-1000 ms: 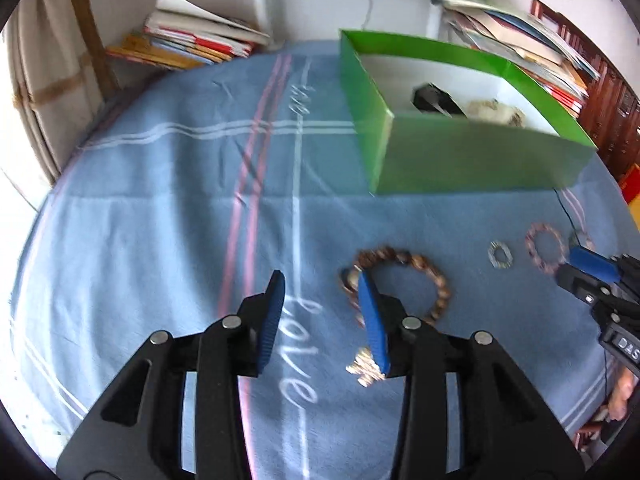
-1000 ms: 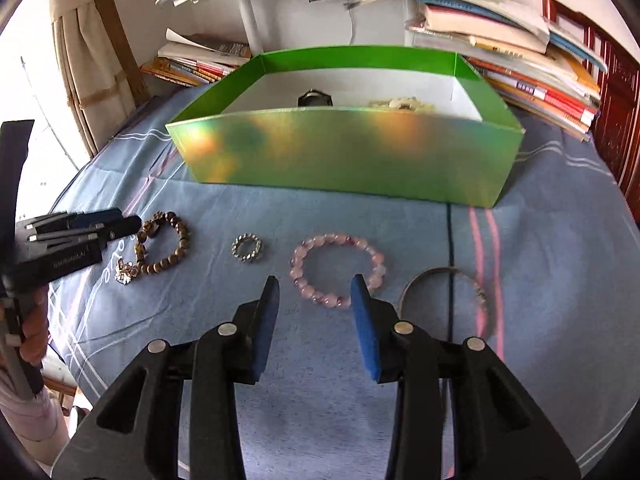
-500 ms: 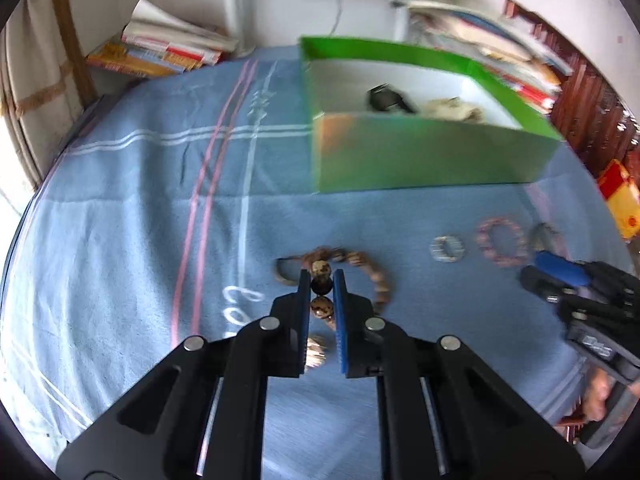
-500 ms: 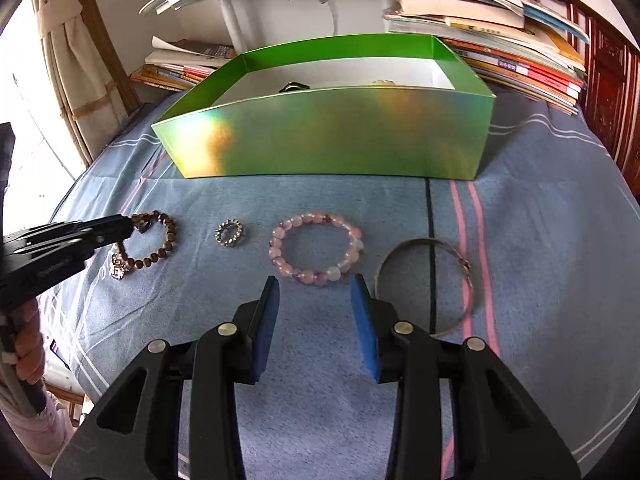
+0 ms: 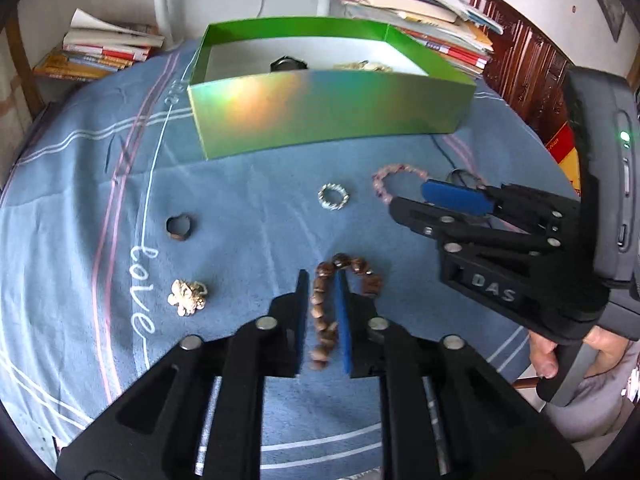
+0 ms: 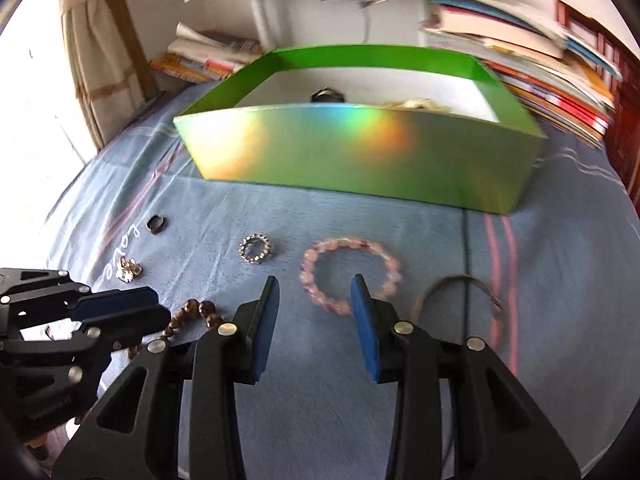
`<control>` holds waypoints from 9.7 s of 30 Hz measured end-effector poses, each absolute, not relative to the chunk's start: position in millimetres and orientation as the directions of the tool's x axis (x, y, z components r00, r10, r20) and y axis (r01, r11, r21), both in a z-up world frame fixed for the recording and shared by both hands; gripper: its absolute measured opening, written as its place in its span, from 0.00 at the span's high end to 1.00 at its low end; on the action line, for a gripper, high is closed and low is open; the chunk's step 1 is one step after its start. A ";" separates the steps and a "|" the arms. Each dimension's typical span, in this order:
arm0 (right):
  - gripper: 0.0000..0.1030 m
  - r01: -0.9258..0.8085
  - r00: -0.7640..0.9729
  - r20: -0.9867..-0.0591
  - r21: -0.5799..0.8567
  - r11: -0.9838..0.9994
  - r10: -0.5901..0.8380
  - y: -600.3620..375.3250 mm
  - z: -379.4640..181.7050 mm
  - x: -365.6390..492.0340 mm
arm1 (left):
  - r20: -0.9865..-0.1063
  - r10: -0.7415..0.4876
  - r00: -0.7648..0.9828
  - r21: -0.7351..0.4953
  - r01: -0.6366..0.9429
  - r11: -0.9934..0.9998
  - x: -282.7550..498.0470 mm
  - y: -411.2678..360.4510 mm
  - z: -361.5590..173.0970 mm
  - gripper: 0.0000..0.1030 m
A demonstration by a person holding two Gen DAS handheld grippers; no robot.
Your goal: Organize jewelry
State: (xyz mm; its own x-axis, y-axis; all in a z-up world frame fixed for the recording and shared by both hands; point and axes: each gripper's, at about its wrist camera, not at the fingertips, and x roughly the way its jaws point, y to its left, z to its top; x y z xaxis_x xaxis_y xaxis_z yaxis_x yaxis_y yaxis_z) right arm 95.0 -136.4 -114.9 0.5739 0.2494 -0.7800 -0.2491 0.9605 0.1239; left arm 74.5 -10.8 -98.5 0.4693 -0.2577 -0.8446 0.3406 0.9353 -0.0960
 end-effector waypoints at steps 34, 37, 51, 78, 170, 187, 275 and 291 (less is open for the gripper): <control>0.63 -0.110 0.590 -0.787 0.146 0.983 0.183 -174.4 -118.2 48.8 | -0.846 -0.229 0.482 -0.037 0.375 0.926 60.0 -29.0 -116.9 0.65; 0.63 -0.096 0.582 -0.790 0.170 0.981 0.194 -175.8 -120.0 53.9 | -0.844 -0.232 0.484 -0.039 0.375 0.926 59.8 -28.4 -116.8 0.65; 0.70 -0.152 0.591 -0.801 0.003 0.988 0.093 -169.7 -121.2 31.6 | -0.839 -0.221 0.498 -0.029 0.363 0.931 58.9 -27.9 -117.4 0.56; 0.70 -0.082 0.635 -0.771 -0.011 0.997 0.043 -177.2 -123.0 28.1 | -0.821 -0.125 0.557 0.034 0.267 0.963 59.3 -25.1 -118.9 0.51; 0.59 -0.218 0.574 -0.782 0.139 0.966 0.242 -158.8 -116.3 50.5 | -0.841 -0.125 0.526 0.012 0.249 0.968 75.3 26.1 -115.8 0.41; 0.43 -0.138 0.616 -0.783 0.003 0.990 0.088 -158.8 -121.5 47.7 | -0.819 -0.103 0.564 0.018 0.204 0.979 76.5 4.3 -117.6 0.38; 0.70 -0.056 0.615 -0.785 0.052 0.997 0.076 -182.4 -116.5 47.5 | -0.807 -0.118 0.578 0.038 0.251 0.967 60.4 -19.0 -116.0 0.42; 0.86 -0.117 0.610 -0.786 0.036 0.992 0.100 -170.0 -118.7 48.5 | -0.806 -0.155 0.571 0.012 0.277 0.961 61.6 -20.8 -113.8 0.73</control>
State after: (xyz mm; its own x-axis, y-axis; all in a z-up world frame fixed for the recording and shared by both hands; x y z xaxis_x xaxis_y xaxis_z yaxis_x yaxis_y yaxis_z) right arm 48.5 -170.0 -118.7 0.6105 0.1004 -0.7857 -0.1170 0.9925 0.0359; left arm 61.6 -20.8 -113.8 0.5713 -0.1545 -0.8061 0.2770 0.9608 0.0121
